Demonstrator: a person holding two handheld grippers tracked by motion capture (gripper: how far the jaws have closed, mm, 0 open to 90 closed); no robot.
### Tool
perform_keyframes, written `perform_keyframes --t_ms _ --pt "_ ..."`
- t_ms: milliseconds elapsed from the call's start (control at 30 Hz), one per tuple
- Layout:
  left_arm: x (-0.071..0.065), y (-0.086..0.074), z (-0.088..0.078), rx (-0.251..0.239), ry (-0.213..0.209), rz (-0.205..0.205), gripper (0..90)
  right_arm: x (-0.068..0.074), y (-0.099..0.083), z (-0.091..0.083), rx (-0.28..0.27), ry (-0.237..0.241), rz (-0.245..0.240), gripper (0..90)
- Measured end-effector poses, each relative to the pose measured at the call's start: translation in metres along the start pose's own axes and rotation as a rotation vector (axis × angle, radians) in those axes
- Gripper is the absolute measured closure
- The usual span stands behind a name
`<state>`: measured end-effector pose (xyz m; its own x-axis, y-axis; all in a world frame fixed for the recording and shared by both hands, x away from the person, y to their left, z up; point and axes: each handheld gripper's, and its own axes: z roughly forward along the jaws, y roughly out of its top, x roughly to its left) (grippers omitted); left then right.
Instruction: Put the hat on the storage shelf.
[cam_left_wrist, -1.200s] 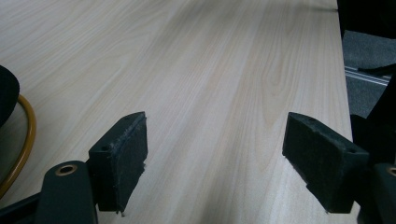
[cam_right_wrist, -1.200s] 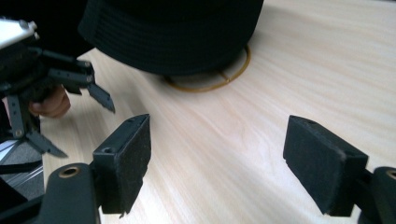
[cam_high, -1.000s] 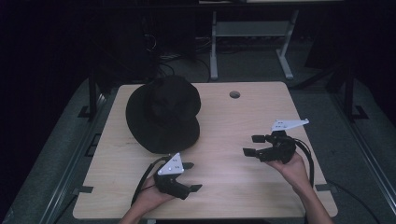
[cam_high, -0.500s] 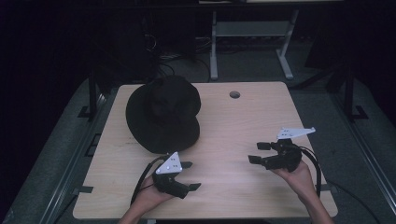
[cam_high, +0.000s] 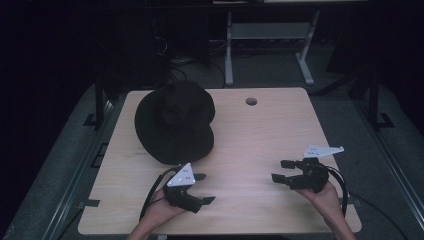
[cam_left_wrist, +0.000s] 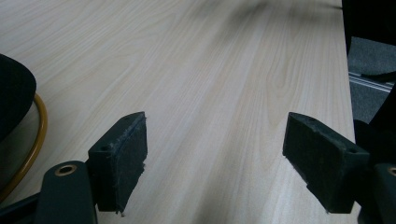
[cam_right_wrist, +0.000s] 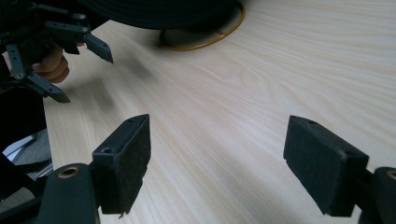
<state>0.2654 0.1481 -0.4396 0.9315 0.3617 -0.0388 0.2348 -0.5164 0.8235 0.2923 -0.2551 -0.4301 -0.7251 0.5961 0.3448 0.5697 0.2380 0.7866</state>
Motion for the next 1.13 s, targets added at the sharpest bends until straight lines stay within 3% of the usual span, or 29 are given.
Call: perform_keyframes --t_ms 567,967,1133 --pt "0.000 -0.001 0.002 0.005 0.001 -0.009 21.3 -0.008 -0.040 -0.014 -0.011 -0.020 0.065 22.4" --pt "0.000 -0.001 0.005 0.015 -0.008 -0.020 20.9 0.004 -0.062 -0.026 -0.061 -0.036 0.058 20.5" --pt "0.000 -0.002 0.005 0.023 -0.008 -0.019 20.9 0.006 -0.068 -0.029 -0.095 -0.038 0.078 20.1"
